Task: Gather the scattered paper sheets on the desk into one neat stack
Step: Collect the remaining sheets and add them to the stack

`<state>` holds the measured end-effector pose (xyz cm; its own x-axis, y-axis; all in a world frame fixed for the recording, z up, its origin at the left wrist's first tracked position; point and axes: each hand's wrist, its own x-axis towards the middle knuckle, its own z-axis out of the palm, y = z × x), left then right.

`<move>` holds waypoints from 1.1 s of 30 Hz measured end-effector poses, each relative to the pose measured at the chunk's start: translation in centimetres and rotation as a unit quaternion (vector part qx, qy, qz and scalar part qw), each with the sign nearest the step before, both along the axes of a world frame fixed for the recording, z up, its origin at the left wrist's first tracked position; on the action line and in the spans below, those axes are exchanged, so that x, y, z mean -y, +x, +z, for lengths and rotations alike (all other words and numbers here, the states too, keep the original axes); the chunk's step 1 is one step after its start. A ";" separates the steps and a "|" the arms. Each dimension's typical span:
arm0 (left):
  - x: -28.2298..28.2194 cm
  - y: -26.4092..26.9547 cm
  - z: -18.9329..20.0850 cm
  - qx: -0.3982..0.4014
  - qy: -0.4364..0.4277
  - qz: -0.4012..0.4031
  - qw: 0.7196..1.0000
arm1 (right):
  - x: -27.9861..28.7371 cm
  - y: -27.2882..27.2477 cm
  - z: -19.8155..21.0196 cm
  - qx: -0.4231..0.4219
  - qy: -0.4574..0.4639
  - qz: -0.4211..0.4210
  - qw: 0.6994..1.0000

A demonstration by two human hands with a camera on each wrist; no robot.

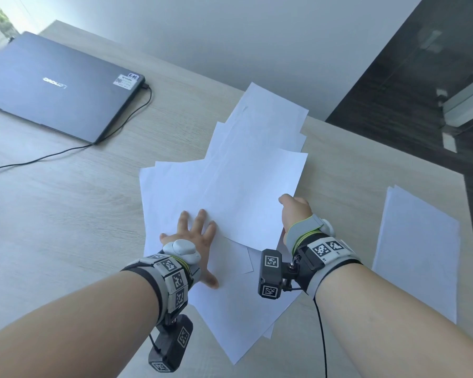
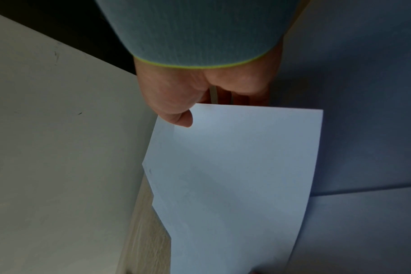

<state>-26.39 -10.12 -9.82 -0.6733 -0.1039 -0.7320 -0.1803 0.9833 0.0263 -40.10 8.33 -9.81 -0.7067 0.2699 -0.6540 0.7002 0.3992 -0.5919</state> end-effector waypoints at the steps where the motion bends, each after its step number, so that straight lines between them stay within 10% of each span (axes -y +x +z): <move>1: 0.0 0.0 0.0 -0.001 0.000 0.000 1.000 | 0.0 -0.1 0.0 0.000 0.005 0.007 1.000; 12: 0.0 -0.2 0.0 0.012 0.002 0.004 1.000 | 1.8 -1.5 0.0 -0.012 0.235 0.179 0.955; 33: -0.1 -0.1 -0.3 0.009 0.005 0.003 1.000 | 4.6 -2.6 -1.3 0.003 0.260 0.165 0.951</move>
<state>-26.52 -10.05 -10.12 -0.6600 -0.1007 -0.7445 -0.1860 0.9820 0.0321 -42.65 3.71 -11.15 -0.8058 0.3214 -0.4974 0.4882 0.8359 -0.2508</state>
